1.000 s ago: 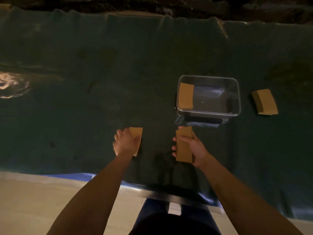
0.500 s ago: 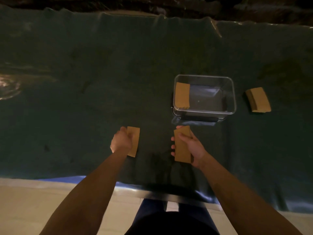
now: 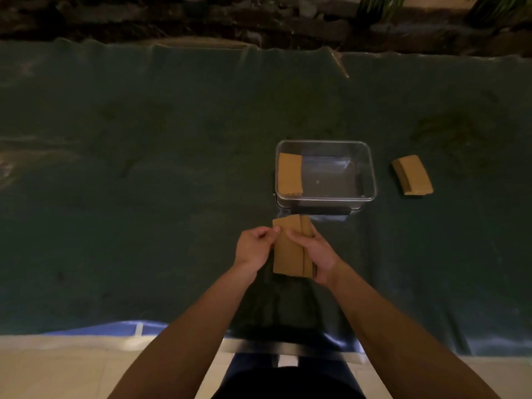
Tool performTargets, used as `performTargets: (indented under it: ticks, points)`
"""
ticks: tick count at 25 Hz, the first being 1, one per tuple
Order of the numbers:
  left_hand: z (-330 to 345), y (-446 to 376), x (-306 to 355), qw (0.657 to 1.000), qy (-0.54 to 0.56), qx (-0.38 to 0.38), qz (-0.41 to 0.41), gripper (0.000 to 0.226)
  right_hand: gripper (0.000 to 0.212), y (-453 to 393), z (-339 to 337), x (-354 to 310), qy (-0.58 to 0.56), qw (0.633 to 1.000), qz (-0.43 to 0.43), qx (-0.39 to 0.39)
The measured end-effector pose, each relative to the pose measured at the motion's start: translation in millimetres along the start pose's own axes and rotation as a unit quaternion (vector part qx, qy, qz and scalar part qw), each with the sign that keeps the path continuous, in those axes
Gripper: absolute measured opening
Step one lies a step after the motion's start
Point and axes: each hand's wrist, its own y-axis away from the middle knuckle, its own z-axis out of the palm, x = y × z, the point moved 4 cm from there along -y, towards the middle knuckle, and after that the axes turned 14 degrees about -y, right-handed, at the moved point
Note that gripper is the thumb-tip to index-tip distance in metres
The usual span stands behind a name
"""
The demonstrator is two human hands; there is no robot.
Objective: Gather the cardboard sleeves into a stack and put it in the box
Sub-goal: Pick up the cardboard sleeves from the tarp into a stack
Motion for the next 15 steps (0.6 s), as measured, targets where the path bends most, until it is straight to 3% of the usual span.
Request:
performTargets:
  ticks: [3,7,10,12,13,15]
  points:
    - [12.4,2.4,10.7,0.987,-0.131,0.046,0.077,0.033,0.031,4.6,-3.3,-9.8,-0.052,0.999,-0.003,-0.006]
    - [22.9,8.2,28.5,0.960,-0.217,0.079,0.161,0.042,0.030,14.0,-4.8,-24.0,-0.063,0.997,0.017,-0.047]
    - [24.2,13.0,48.9,0.901,-0.360,0.109,0.216,0.040,0.031,21.4,-13.1,-38.0,-0.042,0.998,0.010,-0.044]
    - [14.6,16.1,63.3,0.886,-0.369,0.130,0.250,0.041,0.034,25.1,-20.9,-47.1,-0.044,0.998,-0.002,-0.036]
    - [12.7,17.2,70.9,0.893,-0.346,0.102,0.271,0.054,0.036,26.6,-25.6,-52.0,-0.039,0.999,-0.007,-0.028]
    - [20.6,19.0,83.9,0.890,-0.331,-0.035,0.312,0.103,0.038,30.8,-31.1,-60.2,-0.025,0.999,-0.007,-0.021]
